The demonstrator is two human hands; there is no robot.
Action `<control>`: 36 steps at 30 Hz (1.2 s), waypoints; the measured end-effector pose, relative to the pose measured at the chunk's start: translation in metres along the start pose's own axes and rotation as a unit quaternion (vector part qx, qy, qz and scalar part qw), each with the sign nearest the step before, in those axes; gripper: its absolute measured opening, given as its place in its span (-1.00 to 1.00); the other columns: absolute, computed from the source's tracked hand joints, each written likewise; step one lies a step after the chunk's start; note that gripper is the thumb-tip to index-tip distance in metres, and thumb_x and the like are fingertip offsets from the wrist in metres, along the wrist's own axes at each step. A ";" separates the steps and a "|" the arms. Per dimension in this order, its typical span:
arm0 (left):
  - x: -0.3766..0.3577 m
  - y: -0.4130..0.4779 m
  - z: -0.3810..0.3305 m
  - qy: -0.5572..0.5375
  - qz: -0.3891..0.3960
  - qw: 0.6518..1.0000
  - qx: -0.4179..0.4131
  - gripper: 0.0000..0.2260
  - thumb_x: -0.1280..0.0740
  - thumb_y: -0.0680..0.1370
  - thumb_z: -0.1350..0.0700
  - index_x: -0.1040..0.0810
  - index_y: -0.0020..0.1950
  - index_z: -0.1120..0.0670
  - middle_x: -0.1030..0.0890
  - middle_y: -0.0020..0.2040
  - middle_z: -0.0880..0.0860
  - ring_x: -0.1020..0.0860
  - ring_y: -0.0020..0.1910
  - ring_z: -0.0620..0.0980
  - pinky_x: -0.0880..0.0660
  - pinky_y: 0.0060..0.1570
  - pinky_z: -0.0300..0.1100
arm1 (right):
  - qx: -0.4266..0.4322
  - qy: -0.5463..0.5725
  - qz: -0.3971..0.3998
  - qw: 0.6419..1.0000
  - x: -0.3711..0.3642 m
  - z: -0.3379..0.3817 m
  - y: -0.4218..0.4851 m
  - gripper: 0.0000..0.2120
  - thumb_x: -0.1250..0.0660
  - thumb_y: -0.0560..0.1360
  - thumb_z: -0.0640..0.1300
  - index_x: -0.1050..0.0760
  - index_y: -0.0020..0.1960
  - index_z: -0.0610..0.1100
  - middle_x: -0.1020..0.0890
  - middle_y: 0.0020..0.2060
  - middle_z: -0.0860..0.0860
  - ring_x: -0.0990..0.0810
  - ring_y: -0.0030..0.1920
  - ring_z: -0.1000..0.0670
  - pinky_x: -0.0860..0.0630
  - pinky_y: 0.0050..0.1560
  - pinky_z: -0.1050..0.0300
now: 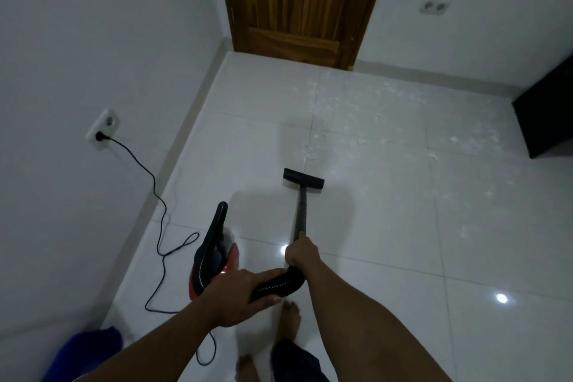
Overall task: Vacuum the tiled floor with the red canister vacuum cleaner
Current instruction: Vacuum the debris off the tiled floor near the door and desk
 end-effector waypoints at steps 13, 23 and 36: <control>-0.078 -0.082 0.007 -0.020 -0.003 1.000 -0.011 -0.42 -0.08 0.56 -0.43 -0.11 0.56 -0.32 -0.65 0.02 -0.02 -0.59 -0.18 -0.21 -0.58 0.03 -0.12 | -0.007 0.000 0.009 1.000 -0.079 -0.056 -0.068 -0.48 -0.18 0.57 -0.22 -0.17 0.50 -0.21 -0.44 0.32 -0.18 -0.51 0.25 -0.14 -0.39 -0.06 0.16; -0.086 -0.092 0.001 -0.012 0.018 1.000 0.003 -0.44 -0.16 0.59 -0.34 -0.13 0.57 -0.28 -0.65 -0.06 -0.05 -0.50 -0.24 -0.23 -0.47 -0.13 -0.30 | -0.049 0.048 0.037 0.997 -0.104 -0.081 -0.065 -0.41 -0.18 0.59 -0.22 -0.06 0.57 -0.22 -0.39 0.38 -0.20 -0.47 0.31 -0.15 -0.43 0.06 0.16; -0.075 -0.032 -0.007 -0.058 0.042 0.997 0.030 -0.29 0.01 0.46 -0.48 -0.06 0.58 -0.29 -0.65 -0.06 -0.01 -0.40 -0.37 -0.34 -0.30 -0.25 -0.48 | -0.032 0.051 0.058 0.996 -0.072 -0.072 -0.007 -0.34 -0.14 0.55 -0.24 0.03 0.59 -0.13 -0.45 0.33 -0.19 -0.50 0.22 -0.16 -0.49 0.20 0.05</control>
Point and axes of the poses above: each hand's wrist, its own y-axis towards the middle knuckle, its own x-axis out of the back of the hand, z = x × y, the point moved 8 cm from there along y, towards the middle knuckle
